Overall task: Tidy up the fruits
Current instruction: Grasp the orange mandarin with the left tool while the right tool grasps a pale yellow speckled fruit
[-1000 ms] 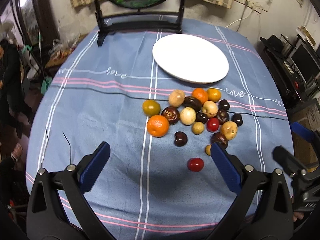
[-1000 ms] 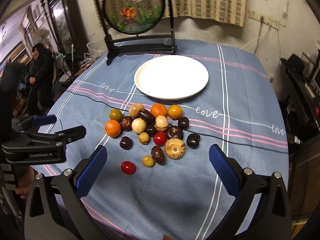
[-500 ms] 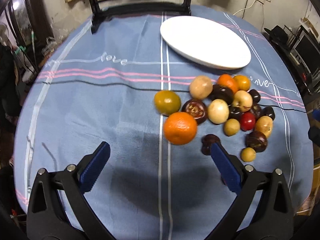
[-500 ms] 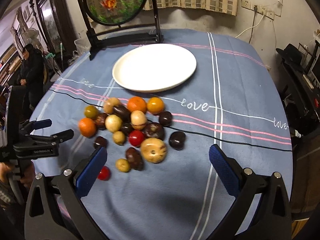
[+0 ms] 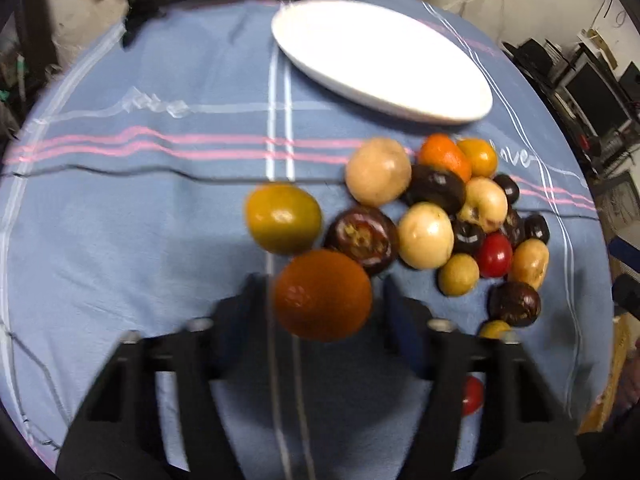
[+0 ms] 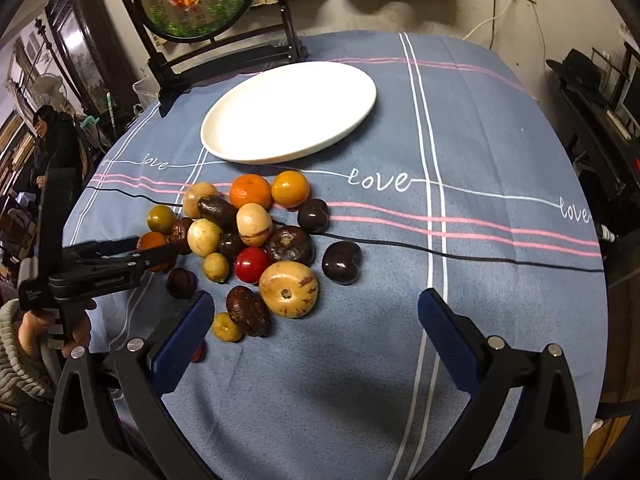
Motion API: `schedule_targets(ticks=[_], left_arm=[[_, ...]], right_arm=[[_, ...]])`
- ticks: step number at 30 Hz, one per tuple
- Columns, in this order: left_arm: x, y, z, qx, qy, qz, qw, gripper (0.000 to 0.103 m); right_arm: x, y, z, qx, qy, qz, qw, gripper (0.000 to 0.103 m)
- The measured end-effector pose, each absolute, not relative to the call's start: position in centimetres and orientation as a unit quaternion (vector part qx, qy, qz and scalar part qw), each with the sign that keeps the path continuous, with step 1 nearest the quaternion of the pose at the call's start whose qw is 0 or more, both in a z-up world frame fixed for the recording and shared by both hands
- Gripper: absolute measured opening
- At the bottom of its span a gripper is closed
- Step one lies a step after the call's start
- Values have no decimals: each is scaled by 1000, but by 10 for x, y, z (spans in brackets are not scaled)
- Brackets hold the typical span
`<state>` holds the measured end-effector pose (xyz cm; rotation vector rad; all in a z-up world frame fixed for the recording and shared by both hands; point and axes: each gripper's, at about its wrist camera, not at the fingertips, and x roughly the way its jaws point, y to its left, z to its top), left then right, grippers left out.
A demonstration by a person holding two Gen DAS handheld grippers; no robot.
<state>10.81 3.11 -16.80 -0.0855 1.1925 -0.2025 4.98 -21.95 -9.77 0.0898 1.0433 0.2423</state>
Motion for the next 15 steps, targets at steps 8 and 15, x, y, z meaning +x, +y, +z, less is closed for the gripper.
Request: schedule_targets(ticks=[8,15], left_arm=[[96,27,-166,-7,534,-80,842,46],[76,41,-150,-26,532,-71,843,46]], right_arm=[[53,-209,-107,21,494,146,857,87],[66,-198,-139,16,518,182,836,63]])
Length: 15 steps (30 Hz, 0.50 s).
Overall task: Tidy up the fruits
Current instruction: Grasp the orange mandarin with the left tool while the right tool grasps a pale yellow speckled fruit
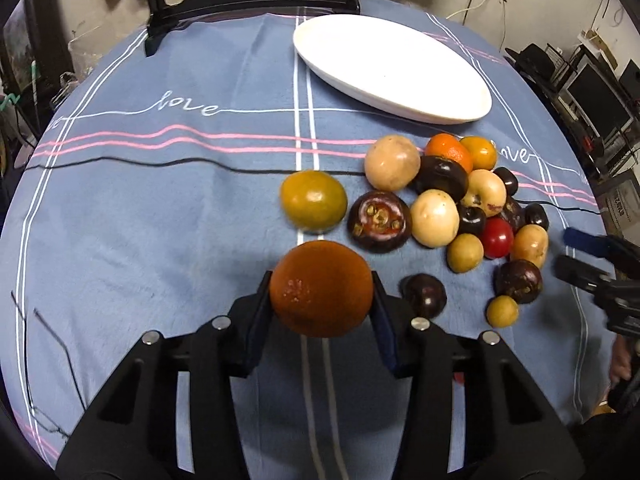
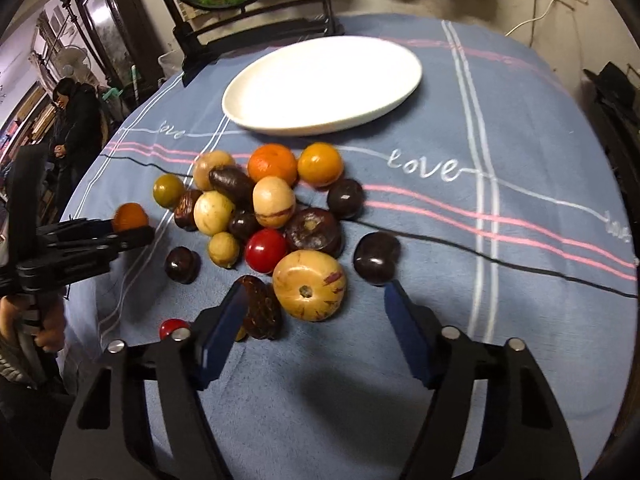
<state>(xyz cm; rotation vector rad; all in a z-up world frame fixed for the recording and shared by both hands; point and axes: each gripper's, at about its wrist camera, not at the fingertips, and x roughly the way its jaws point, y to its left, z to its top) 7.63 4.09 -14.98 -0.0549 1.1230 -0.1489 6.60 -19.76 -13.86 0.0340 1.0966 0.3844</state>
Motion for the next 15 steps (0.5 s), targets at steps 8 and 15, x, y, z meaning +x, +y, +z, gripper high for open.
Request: schedule_targets(ticks=[8,15], left_arm=[[49,48,-138,-30,525,-66,848,46],[36,49,-134,-24,528,-67,846,46]], right_arm=[[81,-206,-160,101,543,185,813,48],[78,-200,-165,103,533,187,819,44]])
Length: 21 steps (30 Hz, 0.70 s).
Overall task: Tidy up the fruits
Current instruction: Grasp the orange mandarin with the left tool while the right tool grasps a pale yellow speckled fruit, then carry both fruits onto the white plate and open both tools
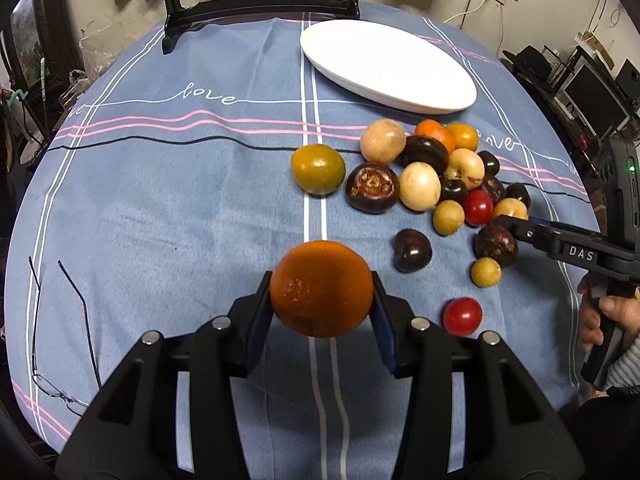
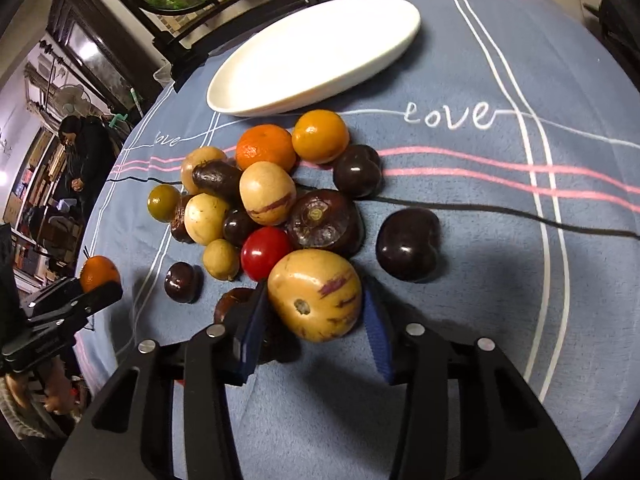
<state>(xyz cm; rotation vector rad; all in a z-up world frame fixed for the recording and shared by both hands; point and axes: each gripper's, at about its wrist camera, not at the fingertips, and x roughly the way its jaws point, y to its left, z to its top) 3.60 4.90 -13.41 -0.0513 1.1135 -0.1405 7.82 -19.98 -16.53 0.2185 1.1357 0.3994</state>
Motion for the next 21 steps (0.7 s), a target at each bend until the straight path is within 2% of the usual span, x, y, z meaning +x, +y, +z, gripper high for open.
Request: schedule_targets(ticks=[6,10,15,21], left_arm=[[43,48,-131,-17,531,-75,844,46],[79,40,-119,-17,520,-96,849,46],[155,15,-99,4,485,-124,866,46],[236,-15,-110,15,479,-132,867,46]], right_arm=[[68,-222,-161,139,529,176,818,43],[75,-242,-130,147,494,157,842,43],[137,-239,-95,129,459,152,866,43],[212,-208,-109,97,465,154,866,43]])
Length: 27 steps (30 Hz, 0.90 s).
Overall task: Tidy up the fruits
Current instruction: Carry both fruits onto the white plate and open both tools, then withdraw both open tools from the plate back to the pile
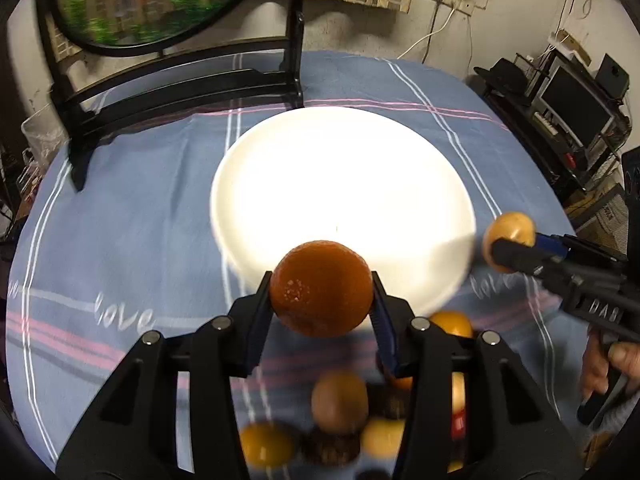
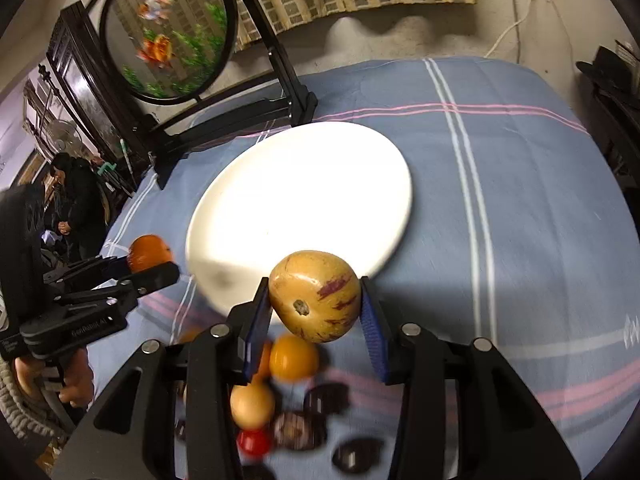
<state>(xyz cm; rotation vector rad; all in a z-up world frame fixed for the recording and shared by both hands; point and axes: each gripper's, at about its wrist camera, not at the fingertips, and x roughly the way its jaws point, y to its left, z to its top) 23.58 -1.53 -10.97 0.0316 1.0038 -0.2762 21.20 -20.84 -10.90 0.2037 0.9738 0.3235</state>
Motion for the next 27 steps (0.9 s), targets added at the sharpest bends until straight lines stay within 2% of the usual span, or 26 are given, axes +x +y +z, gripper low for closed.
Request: schedule_targets(ticks=[8,9,10,11,20,27], left_arm=[[278,-25,-148,21,507,-118,854,49],[279,-23,-151,19,506,-114,855,52],[279,-21,-150,18,502,-109,858,60],[278,-19,-147,15,496,-104,862,63],[235,9,-107,-4,468,-80,880,66],[143,59,-114,-23,492,-36,869,69]], right_arm=[[253,-195,-141,58,493,144,856,46],[254,-194,-142,47,490,138,860,56],[254,-193,-140,43,479,137,866,61],[254,-192,-135,41,470,135,871,63],[211,-209,-90,69,424,131,893,63],[131,-241,-88,65,424,99,898,63]])
